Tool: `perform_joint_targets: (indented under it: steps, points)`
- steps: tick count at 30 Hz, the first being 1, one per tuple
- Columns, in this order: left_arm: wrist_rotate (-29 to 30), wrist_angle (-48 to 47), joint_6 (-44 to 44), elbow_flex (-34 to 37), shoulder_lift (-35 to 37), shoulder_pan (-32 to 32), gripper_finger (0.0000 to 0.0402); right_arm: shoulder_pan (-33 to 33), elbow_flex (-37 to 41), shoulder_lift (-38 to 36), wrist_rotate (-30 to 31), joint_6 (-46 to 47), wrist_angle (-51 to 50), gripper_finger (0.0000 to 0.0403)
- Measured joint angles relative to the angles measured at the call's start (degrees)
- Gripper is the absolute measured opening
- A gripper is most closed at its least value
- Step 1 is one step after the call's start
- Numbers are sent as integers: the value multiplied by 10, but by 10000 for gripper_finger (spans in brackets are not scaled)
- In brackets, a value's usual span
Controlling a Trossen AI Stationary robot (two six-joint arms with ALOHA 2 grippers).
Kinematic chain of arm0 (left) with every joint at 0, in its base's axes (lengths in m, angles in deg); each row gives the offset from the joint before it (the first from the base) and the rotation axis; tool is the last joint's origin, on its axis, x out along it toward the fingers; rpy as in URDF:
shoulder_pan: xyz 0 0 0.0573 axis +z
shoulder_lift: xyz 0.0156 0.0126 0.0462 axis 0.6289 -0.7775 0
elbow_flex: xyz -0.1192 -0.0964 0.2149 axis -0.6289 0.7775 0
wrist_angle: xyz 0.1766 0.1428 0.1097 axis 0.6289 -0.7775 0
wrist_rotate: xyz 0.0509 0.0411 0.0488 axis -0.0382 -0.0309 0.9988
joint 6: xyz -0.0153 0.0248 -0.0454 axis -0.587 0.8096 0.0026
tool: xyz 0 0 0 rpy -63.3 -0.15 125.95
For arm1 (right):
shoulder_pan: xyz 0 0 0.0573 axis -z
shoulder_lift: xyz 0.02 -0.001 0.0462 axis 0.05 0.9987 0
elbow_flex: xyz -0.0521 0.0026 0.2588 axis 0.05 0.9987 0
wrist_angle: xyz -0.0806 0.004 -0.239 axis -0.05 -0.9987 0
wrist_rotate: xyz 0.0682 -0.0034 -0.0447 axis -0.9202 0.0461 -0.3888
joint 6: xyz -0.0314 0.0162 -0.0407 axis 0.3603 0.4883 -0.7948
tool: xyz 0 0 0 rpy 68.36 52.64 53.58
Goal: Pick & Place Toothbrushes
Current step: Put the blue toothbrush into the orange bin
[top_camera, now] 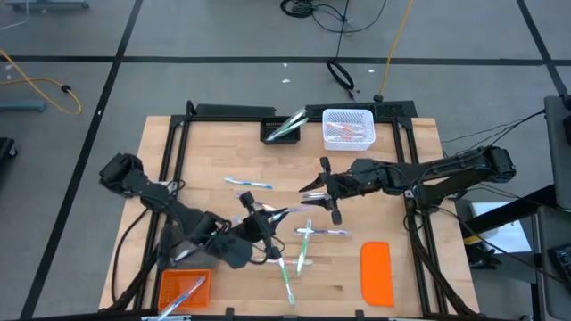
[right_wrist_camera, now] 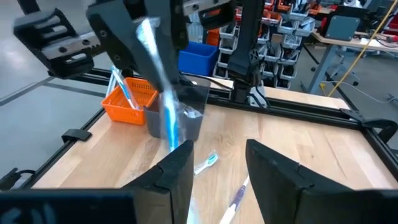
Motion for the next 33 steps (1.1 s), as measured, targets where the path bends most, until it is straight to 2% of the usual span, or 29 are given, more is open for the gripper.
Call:
perform_joint_targets:
  steps: [10, 16, 21, 27, 33]
  points:
    - [-2, -129, -214, 0, 11, -64, 6, 0, 0, 0, 0, 0, -12, 141]
    - [-20, -213, -341, -1, 44, -105, 5, 0, 0, 0, 0, 0, -24, 141]
    - [-90, -298, -485, 0, 75, -125, 4, 0, 0, 0, 0, 0, -27, 141]
    - [-219, -393, -655, 0, 93, -137, 4, 0, 0, 0, 0, 0, -28, 141]
    - [-371, -414, -737, 0, 101, -139, 4, 0, 0, 0, 1, -1, -30, 141]
